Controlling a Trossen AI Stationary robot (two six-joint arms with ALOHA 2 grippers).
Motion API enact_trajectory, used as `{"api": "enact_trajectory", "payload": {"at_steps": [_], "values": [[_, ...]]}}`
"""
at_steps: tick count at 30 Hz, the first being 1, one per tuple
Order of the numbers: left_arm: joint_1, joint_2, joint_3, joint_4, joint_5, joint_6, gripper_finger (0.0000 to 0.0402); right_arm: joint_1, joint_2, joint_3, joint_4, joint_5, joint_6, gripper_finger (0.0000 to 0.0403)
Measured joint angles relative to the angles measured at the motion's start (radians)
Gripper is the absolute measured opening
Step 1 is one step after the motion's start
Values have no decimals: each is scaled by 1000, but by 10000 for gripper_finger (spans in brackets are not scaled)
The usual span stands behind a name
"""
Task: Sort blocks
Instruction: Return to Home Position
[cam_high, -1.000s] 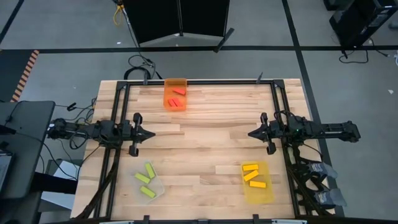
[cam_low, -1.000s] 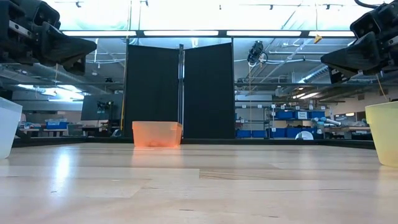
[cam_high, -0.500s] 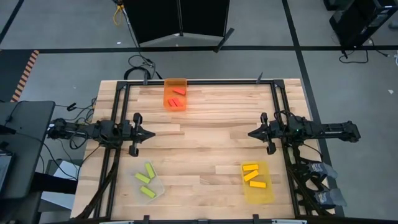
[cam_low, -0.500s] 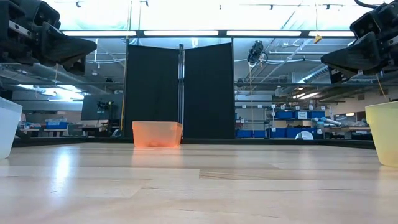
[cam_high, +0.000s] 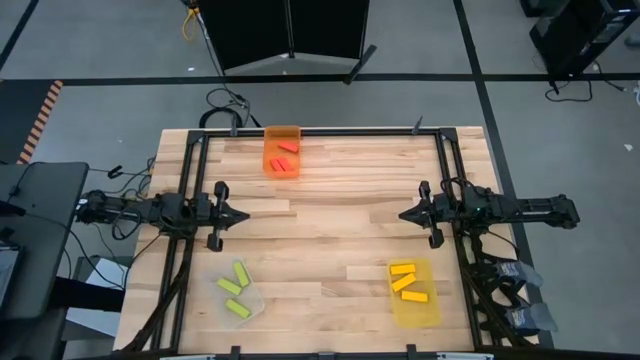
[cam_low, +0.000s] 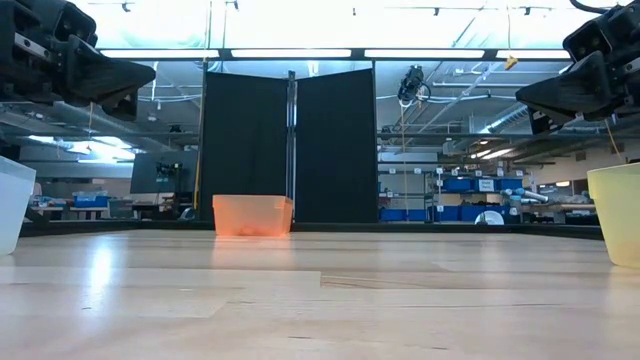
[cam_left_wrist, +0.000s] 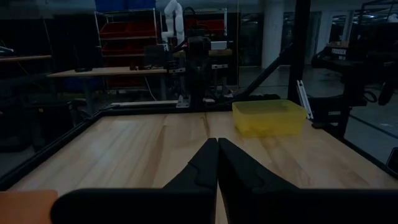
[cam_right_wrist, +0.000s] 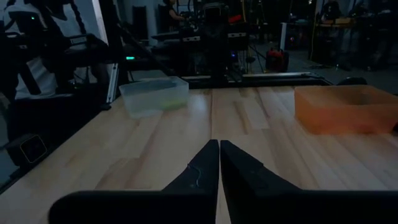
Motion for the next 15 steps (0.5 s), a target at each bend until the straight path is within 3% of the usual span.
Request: {"api": "enact_trajectory", "payload": {"at_steps": [15], "values": [[0, 0, 0, 0, 0, 0, 17, 0, 0, 0, 0, 0, 0, 27]]}}
